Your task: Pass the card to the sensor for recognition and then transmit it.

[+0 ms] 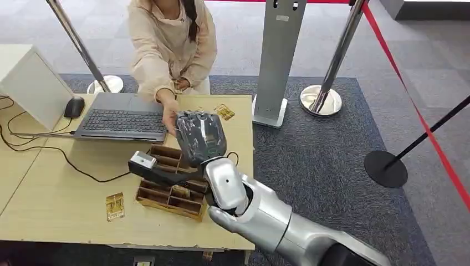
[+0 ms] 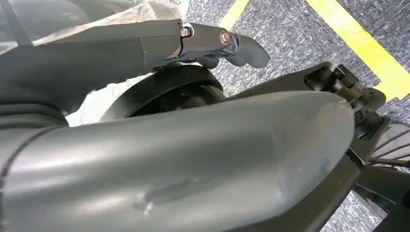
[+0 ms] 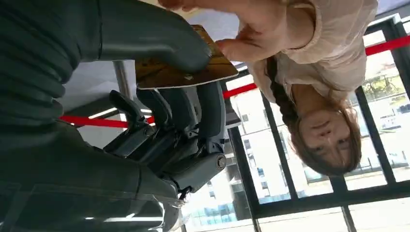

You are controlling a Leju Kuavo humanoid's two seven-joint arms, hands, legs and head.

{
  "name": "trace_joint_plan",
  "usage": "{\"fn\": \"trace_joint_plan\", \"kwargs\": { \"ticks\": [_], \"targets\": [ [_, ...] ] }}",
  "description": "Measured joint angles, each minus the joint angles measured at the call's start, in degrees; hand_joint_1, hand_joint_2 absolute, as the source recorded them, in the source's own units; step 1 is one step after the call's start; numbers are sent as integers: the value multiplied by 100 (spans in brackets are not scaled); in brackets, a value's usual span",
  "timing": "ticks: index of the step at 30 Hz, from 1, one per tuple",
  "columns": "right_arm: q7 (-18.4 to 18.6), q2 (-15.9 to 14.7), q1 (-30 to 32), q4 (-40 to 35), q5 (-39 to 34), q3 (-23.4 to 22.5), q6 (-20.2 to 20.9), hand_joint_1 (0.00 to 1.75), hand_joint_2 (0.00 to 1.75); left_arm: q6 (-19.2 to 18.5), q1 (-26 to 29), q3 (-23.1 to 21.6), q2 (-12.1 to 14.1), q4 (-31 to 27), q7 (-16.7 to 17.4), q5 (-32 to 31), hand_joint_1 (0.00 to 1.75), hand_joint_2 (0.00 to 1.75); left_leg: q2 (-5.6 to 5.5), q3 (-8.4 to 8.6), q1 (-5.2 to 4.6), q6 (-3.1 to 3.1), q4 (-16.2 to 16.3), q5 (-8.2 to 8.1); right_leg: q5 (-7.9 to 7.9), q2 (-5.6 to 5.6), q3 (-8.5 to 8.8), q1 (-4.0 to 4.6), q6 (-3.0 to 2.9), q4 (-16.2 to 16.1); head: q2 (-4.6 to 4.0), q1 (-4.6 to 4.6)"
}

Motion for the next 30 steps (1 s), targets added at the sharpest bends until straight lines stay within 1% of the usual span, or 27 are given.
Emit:
{"fn": "trace_joint_plan", "kwargs": {
  "ticks": [8,9,10,11,12,13,14,15,21,30],
  "targets": [
    [-114,105,-58,210,-94,18,-171,157,175,2,0,0,-2,2,9,48,0,0,1,0,0,0,0,0,0,0,0,0,0,0,0,0],
    [-133,127,-61,239,-103,26,-188,155,175,2,0,0,-2,2,9,50,0,0,0,0,0,0,0,0,0,0,0,0,0,1,0,-2],
    [-155,153,-62,269,-116,42,-216,150,175,2,-1,0,-2,2,9,59,0,0,0,0,1,0,0,0,0,0,0,0,0,1,0,0],
    [-157,171,-61,291,-118,46,-230,129,175,2,-1,0,-2,2,9,61,0,0,-1,0,1,0,0,0,0,0,0,0,0,1,0,-2],
    [-162,188,-62,315,-118,46,-247,61,175,2,-1,0,-2,2,9,61,0,0,0,0,1,0,0,0,0,0,0,0,0,1,0,0],
    [-164,203,-62,333,-120,46,-258,9,175,2,-1,0,-2,2,9,61,0,0,0,0,1,0,0,0,0,0,0,0,0,1,0,-2],
    [-164,219,-62,352,-120,48,-265,9,175,2,-1,0,-2,2,11,61,0,0,0,-1,1,0,0,0,0,0,0,0,0,1,-2,0],
    [-166,232,-62,370,-120,52,-267,0,175,2,-1,0,-2,2,15,61,0,0,0,-1,1,0,0,0,0,0,0,0,0,1,0,0],
    [-177,291,-65,405,-142,61,-352,0,175,4,-2,0,-2,2,20,57,0,0,0,-2,0,0,0,0,0,0,-1,0,0,1,0,0],
    [-343,352,-43,368,-168,70,-588,0,175,44,7,2,-2,2,2,72,0,0,0,0,0,0,0,0,0,0,-1,0,0,0,-2,0]
  ]
}}
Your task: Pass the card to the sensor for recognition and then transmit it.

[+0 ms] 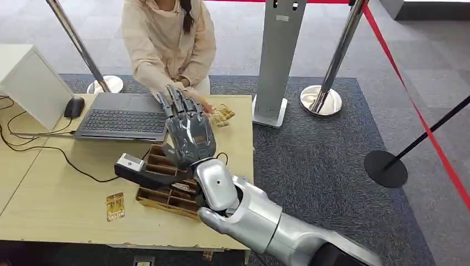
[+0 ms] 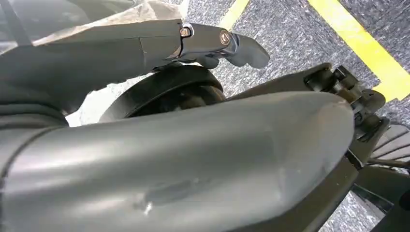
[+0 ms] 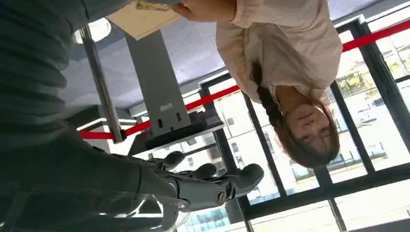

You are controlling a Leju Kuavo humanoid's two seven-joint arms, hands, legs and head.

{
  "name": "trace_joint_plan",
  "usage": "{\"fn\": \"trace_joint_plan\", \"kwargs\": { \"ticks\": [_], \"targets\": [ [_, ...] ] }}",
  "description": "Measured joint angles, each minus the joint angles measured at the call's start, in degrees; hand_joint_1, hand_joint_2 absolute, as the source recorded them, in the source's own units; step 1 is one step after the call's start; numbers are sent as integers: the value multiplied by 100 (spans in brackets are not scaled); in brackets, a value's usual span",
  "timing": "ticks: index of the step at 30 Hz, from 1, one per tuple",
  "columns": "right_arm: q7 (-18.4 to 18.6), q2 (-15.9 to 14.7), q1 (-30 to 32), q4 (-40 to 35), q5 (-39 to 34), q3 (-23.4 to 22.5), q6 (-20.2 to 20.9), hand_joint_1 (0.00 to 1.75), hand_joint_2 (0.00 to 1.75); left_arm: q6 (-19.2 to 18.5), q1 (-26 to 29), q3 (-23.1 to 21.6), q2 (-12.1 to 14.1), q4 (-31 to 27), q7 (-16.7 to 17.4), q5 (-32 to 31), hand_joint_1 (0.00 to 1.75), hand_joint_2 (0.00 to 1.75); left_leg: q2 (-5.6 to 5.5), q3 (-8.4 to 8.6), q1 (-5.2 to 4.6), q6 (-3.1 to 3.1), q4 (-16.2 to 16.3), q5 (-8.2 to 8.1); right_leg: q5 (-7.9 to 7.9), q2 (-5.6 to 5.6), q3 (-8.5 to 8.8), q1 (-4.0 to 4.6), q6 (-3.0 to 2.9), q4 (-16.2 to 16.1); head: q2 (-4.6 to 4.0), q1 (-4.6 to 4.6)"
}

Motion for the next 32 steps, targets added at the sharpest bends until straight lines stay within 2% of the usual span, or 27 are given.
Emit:
{"fn": "trace_joint_plan", "kwargs": {
  "ticks": [8,12,22,26,30,32],
  "targets": [
    [-46,-166,369,-825,405,6,-144,0,175,68,25,11,0,0,-85,129,0,0,0,1,0,0,0,-1,-1,0,-1,0,0,-1,2,0],
    [-5,-446,680,-1562,676,-39,-182,0,175,118,38,22,2,2,-122,203,0,0,1,1,-1,0,0,-1,-1,0,0,0,0,-2,2,0],
    [4,-1376,1553,-3538,1283,-164,-271,0,175,214,94,68,9,13,-295,370,0,0,-2,1,-4,2,0,-2,-1,-1,1,-3,2,-6,2,2],
    [39,-1591,1701,-3860,1340,-236,-293,0,175,232,109,112,20,13,-326,402,0,0,5,5,-3,3,0,-3,0,5,1,-2,1,-6,0,-2],
    [142,-1932,2054,-4311,1338,-446,-387,0,175,236,136,173,26,15,-356,424,0,0,-3,5,-3,4,0,-3,-1,-2,3,-2,2,-6,2,-4],
    [185,-2111,2260,-4498,1335,-588,-441,0,175,156,160,195,63,15,-480,461,0,0,-1,4,-3,4,0,-3,-1,-1,4,-3,2,-6,2,0]
  ]
}}
